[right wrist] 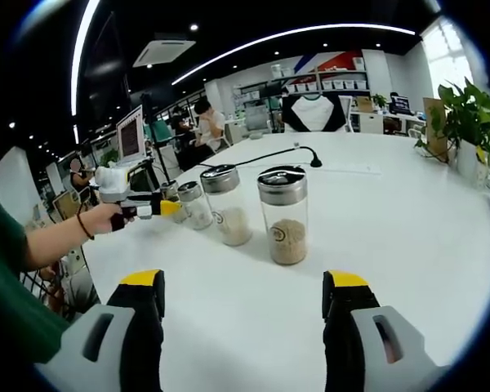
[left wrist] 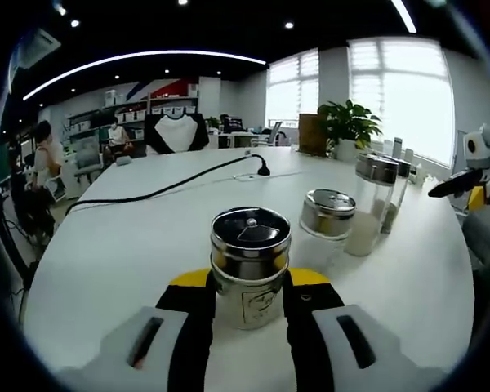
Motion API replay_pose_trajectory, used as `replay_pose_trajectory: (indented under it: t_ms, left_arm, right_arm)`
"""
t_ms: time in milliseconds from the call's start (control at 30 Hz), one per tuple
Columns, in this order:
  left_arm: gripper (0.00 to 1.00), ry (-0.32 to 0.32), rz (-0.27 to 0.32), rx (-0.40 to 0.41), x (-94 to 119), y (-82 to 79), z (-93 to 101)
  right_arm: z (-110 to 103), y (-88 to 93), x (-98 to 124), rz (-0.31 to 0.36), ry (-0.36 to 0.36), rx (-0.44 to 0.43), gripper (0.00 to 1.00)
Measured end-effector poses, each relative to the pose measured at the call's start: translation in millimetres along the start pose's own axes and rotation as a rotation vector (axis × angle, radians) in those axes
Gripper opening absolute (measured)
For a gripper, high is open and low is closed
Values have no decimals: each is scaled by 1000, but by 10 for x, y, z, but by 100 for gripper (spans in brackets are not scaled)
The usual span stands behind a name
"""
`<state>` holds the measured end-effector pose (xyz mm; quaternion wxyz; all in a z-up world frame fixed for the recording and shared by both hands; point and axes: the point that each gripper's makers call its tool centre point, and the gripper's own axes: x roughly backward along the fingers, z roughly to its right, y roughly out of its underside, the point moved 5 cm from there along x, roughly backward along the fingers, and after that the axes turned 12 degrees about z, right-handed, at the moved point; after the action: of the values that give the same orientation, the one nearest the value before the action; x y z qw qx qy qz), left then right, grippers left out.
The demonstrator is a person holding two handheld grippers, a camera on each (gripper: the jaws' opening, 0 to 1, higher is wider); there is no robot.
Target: Rotate the seasoning bottle until the label or dispensing opening points toward the visible target arrow and the bottle remains upright within the marked orientation range
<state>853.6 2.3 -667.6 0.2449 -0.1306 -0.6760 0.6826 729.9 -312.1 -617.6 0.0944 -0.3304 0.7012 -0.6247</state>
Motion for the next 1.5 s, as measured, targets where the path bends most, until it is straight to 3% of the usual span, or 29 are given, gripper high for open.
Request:
replay_pose_trajectory:
  t_ms: [233, 1500]
  left_arm:
    - [34, -68, 13, 15, -9, 9, 14]
    - [34, -207, 23, 48, -3, 25, 58]
  right_arm:
    - [13, 14, 2, -3, 5, -6, 80]
    - [-13, 18, 14, -10, 3, -2, 80]
